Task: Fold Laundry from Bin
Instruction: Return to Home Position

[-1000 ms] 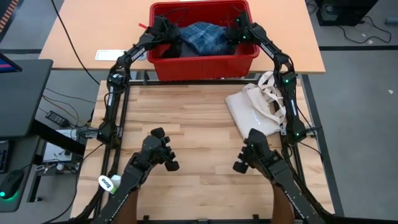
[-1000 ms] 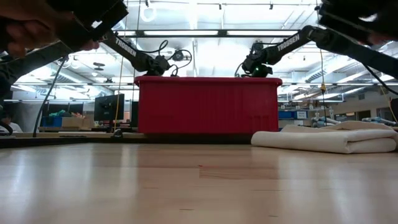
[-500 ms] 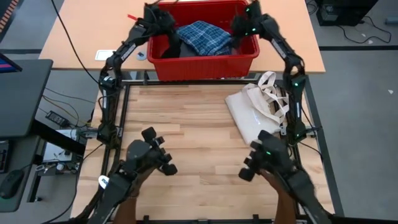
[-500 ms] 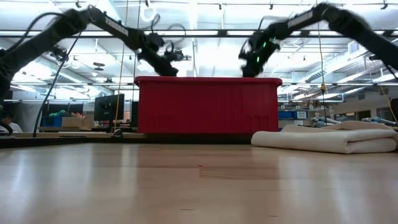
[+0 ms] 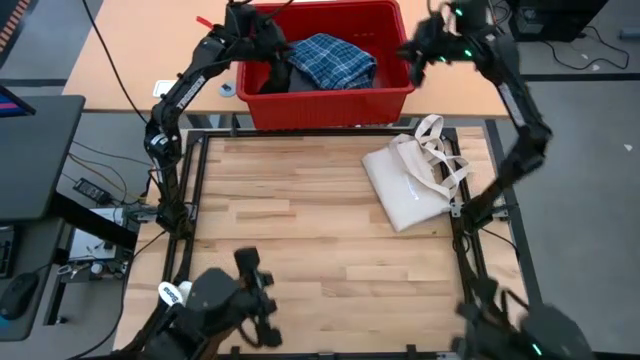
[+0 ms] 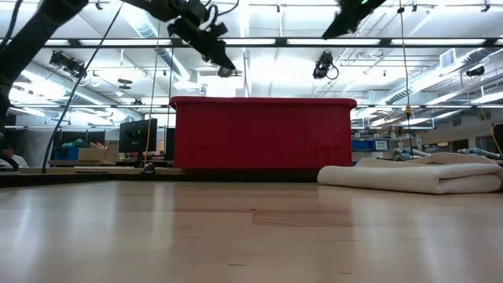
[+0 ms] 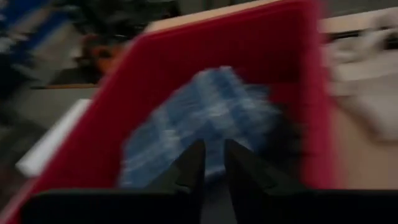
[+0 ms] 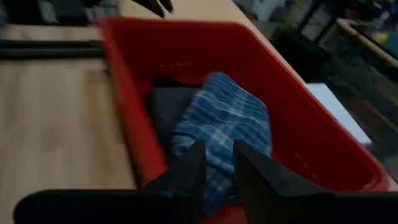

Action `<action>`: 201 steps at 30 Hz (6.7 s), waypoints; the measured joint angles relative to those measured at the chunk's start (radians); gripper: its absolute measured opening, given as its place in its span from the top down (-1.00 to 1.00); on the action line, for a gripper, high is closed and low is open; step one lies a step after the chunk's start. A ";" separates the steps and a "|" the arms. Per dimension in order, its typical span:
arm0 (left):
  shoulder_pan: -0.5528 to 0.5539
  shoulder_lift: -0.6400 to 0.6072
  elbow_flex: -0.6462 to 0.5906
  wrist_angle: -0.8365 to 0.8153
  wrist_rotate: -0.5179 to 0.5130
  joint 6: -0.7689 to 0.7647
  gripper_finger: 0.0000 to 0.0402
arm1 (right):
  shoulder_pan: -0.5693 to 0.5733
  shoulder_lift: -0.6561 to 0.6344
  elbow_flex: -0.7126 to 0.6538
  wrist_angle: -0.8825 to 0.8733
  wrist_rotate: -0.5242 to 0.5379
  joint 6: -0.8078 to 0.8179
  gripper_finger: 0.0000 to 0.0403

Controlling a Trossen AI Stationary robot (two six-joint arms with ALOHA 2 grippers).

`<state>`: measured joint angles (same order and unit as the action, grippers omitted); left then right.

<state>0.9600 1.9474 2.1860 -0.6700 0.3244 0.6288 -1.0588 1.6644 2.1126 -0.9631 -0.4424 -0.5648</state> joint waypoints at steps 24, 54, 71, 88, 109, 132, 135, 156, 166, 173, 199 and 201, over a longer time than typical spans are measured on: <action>-0.375 -0.036 -0.001 -0.427 0.238 -0.318 0.92 | 0.097 -1.057 -1.231 0.840 -0.207 0.523 0.63; -1.204 -0.525 -1.156 0.596 -0.568 -0.582 0.92 | 0.163 -1.639 -1.782 0.933 -0.498 0.903 0.74; -1.176 -1.126 -1.904 0.976 -0.604 -0.458 0.92 | 0.163 -1.639 -1.782 0.946 -0.494 0.903 0.75; -1.201 -1.349 -2.177 1.163 -0.609 -0.351 0.92 | 0.163 -1.639 -1.782 0.948 -0.494 0.903 0.75; -1.201 -1.344 -2.178 1.100 -0.608 -0.362 0.92 | 0.163 -1.637 -1.782 0.910 -0.494 0.903 0.75; -1.201 -1.344 -2.178 1.100 -0.608 -0.362 0.92 | 0.164 -1.632 -2.105 1.021 -0.494 0.903 0.75; -1.201 -1.344 -2.178 1.100 -0.608 -0.361 0.92 | 0.190 -1.624 -2.105 1.020 -0.495 0.903 0.75; -1.201 -1.344 -2.179 1.100 -0.608 -0.361 0.92 | 0.506 -1.144 -2.105 1.087 -0.440 0.903 0.75; -1.201 -1.344 -2.179 1.100 -0.608 -0.361 0.92 | 0.787 -1.127 -2.105 1.277 -0.151 0.903 0.75; -1.201 -1.344 -2.179 1.100 -0.608 -0.361 0.92 | 0.878 -1.082 -2.101 1.270 -0.149 0.903 0.75; -1.201 -1.344 -2.179 1.100 -0.608 -0.361 0.92 | 0.945 -1.048 -2.088 1.393 0.109 0.832 0.75; -1.201 -1.344 -2.179 1.100 -0.608 -0.361 0.92 | 0.945 -1.052 -2.088 1.514 0.204 0.823 0.75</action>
<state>-0.2407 0.6037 0.0071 0.4304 -0.2836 0.2680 -0.1143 0.6127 0.0242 0.5507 -0.2382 0.2577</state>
